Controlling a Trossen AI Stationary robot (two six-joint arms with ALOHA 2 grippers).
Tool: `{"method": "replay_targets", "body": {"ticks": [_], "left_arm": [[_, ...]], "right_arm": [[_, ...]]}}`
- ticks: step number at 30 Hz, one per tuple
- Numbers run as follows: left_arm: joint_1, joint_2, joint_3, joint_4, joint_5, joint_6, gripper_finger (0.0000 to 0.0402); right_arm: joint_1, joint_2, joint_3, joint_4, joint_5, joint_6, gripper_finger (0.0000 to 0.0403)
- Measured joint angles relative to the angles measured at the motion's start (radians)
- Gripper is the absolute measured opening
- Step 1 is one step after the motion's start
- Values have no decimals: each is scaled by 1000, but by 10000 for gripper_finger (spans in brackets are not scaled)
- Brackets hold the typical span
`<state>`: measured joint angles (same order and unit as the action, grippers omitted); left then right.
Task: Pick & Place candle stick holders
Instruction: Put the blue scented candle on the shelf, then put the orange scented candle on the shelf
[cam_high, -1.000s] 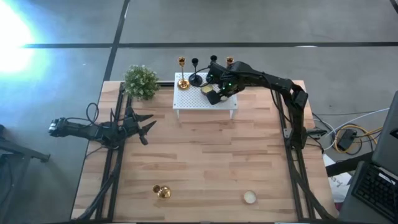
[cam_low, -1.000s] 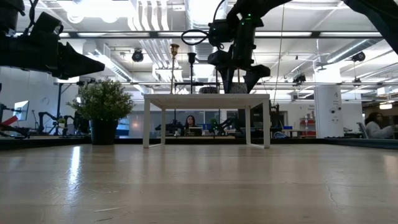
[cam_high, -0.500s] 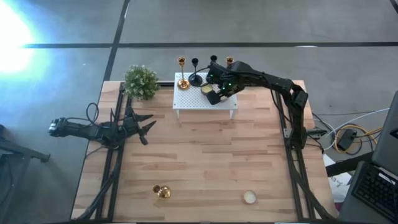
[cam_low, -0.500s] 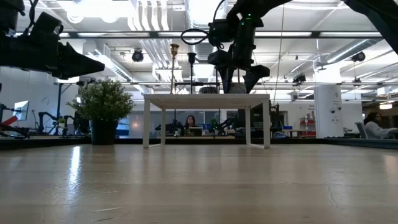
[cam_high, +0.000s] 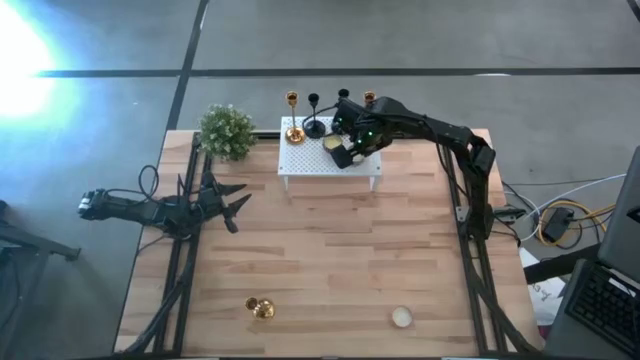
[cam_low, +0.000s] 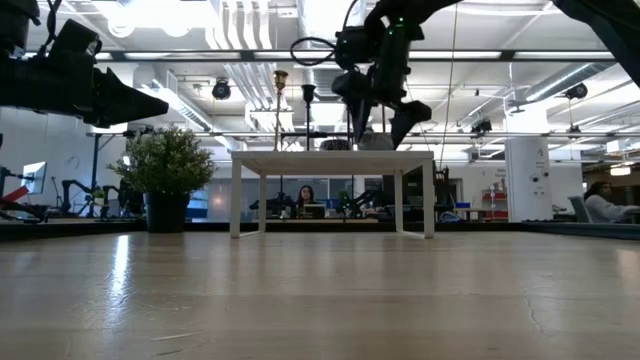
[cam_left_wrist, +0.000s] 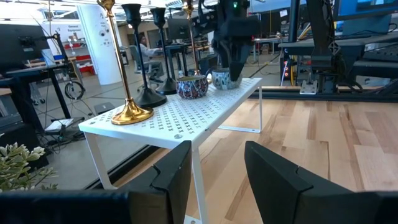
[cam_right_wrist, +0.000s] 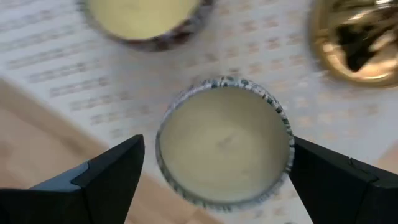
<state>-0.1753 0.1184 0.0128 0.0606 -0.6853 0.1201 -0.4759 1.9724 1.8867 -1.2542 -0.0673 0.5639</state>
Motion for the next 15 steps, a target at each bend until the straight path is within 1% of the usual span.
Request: {"method": "replay_targets", "body": {"ticks": [3, 5, 7, 11, 15], "left_arm": [[0, 0, 0, 0, 0, 0, 154], [0, 0, 0, 0, 0, 0, 154], [0, 0, 0, 0, 0, 0, 154], [0, 0, 0, 0, 0, 0, 154], [0, 0, 0, 0, 0, 0, 154]], "right_arm": [[0, -1, 25, -4, -56, -12, 366], [1, -1, 48, -19, -63, -26, 366], [0, -2, 68, -37, -52, -41, 366], [0, -2, 110, -82, 20, -46, 366], [0, -2, 142, -102, 24, -48, 366]]}}
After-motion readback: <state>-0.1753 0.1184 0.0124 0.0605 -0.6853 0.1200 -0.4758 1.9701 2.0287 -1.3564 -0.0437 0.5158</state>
